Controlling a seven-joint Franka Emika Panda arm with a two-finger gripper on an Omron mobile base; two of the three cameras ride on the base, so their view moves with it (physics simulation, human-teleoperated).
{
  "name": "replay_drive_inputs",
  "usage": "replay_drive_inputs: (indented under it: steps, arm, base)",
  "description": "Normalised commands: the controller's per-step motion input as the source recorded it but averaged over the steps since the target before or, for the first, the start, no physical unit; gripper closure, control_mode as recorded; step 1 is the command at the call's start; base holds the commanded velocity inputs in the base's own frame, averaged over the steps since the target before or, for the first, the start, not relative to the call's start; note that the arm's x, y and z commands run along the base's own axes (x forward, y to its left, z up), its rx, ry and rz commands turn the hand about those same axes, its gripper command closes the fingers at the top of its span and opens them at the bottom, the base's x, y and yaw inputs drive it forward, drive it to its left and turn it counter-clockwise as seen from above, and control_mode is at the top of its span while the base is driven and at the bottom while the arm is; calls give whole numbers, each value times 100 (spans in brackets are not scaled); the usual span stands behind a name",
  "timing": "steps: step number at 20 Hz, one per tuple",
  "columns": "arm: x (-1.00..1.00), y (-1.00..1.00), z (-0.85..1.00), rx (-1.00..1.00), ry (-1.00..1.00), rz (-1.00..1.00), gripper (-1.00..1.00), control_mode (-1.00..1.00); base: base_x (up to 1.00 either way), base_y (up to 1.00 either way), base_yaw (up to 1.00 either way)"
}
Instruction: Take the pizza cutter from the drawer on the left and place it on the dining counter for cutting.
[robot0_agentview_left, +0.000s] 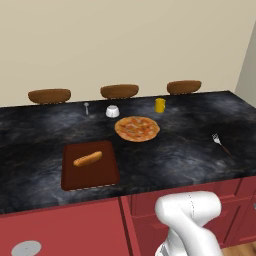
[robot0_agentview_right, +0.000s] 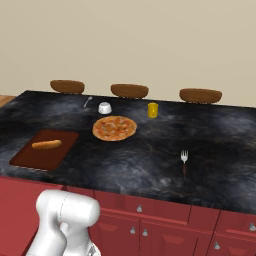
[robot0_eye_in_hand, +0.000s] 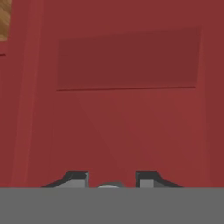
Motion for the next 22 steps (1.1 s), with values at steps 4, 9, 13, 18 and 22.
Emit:
replay_drive_inputs:
  steps: [4, 9, 13, 18, 22]
  arm:
    - [0, 0, 0, 0, 0, 0, 100, -100]
    - [0, 0, 0, 0, 0, 0, 100, -100]
    - [0, 0, 0, 0, 0, 0, -100, -100]
    - [0, 0, 0, 0, 0, 0, -100, -100]
    - [-3, 0, 0, 0, 0, 0, -100, -100]
  base:
    - [0, 0, 0]
    - [0, 0, 0]
    - [0, 0, 0]
    - [0, 0, 0]
    - [0, 0, 0]
